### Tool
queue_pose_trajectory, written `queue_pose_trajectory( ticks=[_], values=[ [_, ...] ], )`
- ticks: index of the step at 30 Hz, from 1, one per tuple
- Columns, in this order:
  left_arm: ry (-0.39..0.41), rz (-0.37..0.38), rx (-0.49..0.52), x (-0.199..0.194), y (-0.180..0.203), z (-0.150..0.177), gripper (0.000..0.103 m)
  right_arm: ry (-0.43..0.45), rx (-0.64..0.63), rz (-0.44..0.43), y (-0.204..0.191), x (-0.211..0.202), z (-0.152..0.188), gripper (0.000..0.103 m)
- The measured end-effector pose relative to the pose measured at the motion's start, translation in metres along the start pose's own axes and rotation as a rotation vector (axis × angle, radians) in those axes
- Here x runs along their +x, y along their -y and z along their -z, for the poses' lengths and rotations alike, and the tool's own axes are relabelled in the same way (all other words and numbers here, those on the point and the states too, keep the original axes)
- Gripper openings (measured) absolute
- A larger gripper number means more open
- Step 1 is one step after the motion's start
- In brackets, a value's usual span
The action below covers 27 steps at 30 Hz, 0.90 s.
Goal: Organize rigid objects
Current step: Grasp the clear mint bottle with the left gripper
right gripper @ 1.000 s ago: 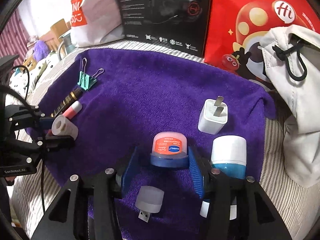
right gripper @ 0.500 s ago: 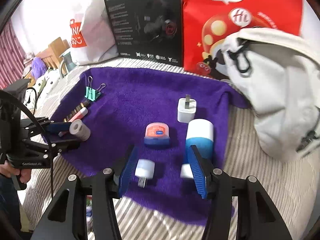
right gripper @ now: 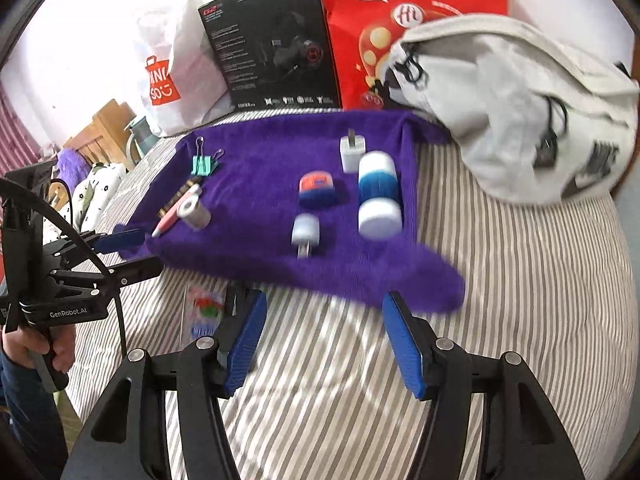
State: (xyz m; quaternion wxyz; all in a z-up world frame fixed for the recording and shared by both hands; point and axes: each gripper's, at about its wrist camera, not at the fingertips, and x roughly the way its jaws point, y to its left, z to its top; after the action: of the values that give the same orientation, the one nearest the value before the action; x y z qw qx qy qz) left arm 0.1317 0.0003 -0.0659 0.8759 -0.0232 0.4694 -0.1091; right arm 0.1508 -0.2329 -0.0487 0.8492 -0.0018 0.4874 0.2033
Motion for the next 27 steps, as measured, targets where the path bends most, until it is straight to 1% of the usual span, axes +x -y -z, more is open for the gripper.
queue_pose_trajectory(
  ticks=[6, 9, 13, 16, 19, 22, 26, 27],
  values=[
    [-0.021, 0.047, 0.006, 0.002, 0.032, 0.019, 0.066, -0.003, 0.02, 0.011, -0.005, -0.016, 0.031, 0.06],
    [-0.039, 0.06, 0.014, 0.009, 0.045, 0.025, 0.066, 0.007, 0.03, 0.043, -0.005, -0.027, 0.043, 0.06],
    [-0.071, 0.08, 0.014, 0.022, 0.057, 0.029, 0.066, 0.009, 0.048, 0.056, -0.001, -0.032, 0.051, 0.06],
    [-0.089, 0.057, 0.036, 0.028, 0.06, 0.032, 0.067, 0.011, 0.065, 0.057, 0.003, -0.034, 0.055, 0.06],
    [-0.098, 0.043, 0.034, 0.028, 0.057, 0.035, 0.069, 0.017, 0.074, 0.052, 0.004, -0.036, 0.058, 0.06],
    [-0.095, -0.008, 0.068, 0.024, 0.057, 0.04, 0.069, 0.02, 0.085, 0.045, 0.004, -0.034, 0.06, 0.06],
    [-0.116, -0.056, 0.085, 0.024, 0.05, 0.046, 0.069, 0.006, 0.091, 0.033, 0.003, -0.027, 0.063, 0.06],
    [-0.114, -0.057, 0.086, 0.024, 0.048, 0.047, 0.069, 0.004, 0.091, 0.03, 0.002, -0.026, 0.064, 0.06]
  ],
)
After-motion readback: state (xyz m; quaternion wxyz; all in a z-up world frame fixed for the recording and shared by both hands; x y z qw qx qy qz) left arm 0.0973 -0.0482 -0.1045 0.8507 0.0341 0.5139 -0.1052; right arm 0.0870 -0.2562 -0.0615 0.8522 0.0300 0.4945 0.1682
